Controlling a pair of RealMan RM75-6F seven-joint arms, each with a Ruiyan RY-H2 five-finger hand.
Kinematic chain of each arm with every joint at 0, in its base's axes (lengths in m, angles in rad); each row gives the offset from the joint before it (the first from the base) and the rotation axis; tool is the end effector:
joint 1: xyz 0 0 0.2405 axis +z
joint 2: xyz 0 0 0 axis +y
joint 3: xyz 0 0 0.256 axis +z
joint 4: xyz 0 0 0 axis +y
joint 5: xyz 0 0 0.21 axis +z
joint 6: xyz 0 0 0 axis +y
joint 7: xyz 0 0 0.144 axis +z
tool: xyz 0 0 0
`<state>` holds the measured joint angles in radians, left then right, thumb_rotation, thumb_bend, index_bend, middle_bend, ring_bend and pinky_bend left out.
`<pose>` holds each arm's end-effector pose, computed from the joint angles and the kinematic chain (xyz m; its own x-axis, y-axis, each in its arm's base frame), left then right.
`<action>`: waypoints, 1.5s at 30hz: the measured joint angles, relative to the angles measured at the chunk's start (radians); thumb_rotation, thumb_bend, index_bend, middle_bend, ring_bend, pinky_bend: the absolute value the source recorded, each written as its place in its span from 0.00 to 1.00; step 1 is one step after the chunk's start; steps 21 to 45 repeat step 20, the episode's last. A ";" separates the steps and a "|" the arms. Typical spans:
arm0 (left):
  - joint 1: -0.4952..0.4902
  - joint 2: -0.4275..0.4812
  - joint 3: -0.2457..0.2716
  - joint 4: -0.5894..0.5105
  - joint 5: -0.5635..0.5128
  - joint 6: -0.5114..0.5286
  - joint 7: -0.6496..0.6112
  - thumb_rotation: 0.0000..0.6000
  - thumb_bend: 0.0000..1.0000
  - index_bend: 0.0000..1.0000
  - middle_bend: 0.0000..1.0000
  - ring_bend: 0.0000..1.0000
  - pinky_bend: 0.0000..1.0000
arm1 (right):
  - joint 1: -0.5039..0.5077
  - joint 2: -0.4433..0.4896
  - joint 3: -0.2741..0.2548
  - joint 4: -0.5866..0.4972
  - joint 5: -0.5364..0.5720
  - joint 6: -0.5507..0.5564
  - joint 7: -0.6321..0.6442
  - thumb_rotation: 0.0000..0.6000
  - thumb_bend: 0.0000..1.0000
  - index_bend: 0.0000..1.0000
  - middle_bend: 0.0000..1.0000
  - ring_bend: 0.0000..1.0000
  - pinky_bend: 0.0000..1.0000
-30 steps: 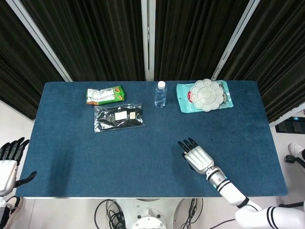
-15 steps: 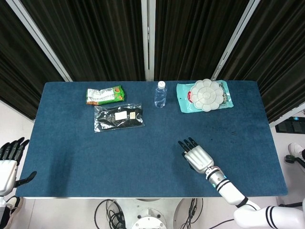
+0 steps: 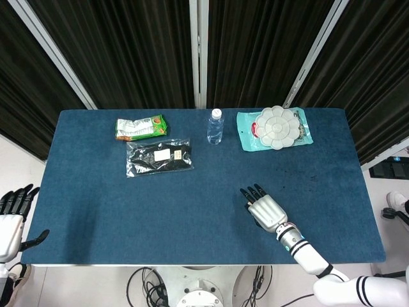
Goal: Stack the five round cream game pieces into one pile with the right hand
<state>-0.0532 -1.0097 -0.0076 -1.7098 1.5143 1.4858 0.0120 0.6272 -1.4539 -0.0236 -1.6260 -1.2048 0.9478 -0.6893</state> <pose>-0.3064 0.1615 0.1782 0.4186 0.0557 0.9065 0.9077 0.0062 -0.4196 -0.1946 -0.2673 -0.0230 0.7687 -0.2619 0.5835 -0.6163 -0.5472 0.5664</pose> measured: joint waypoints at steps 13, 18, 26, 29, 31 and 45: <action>0.001 -0.001 -0.003 0.003 0.005 0.010 -0.001 1.00 0.19 0.04 0.00 0.00 0.00 | -0.015 0.055 0.004 -0.075 -0.134 0.057 0.149 0.75 0.99 0.28 0.00 0.00 0.00; 0.004 -0.006 -0.004 0.011 0.014 0.022 -0.002 1.00 0.19 0.04 0.00 0.00 0.00 | -0.067 0.101 0.004 -0.085 -0.254 0.216 0.215 0.73 0.89 0.11 0.00 0.00 0.00; 0.003 -0.008 -0.005 0.012 0.011 0.018 -0.001 1.00 0.19 0.04 0.00 0.00 0.00 | -0.100 0.123 0.002 -0.081 -0.286 0.290 0.238 0.74 0.76 0.04 0.00 0.00 0.00; 0.003 -0.008 -0.005 0.012 0.011 0.018 -0.001 1.00 0.19 0.04 0.00 0.00 0.00 | -0.100 0.123 0.002 -0.081 -0.286 0.290 0.238 0.74 0.76 0.04 0.00 0.00 0.00; 0.003 -0.008 -0.005 0.012 0.011 0.018 -0.001 1.00 0.19 0.04 0.00 0.00 0.00 | -0.100 0.123 0.002 -0.081 -0.286 0.290 0.238 0.74 0.76 0.04 0.00 0.00 0.00; 0.003 -0.008 -0.005 0.012 0.011 0.018 -0.001 1.00 0.19 0.04 0.00 0.00 0.00 | -0.100 0.123 0.002 -0.081 -0.286 0.290 0.238 0.74 0.76 0.04 0.00 0.00 0.00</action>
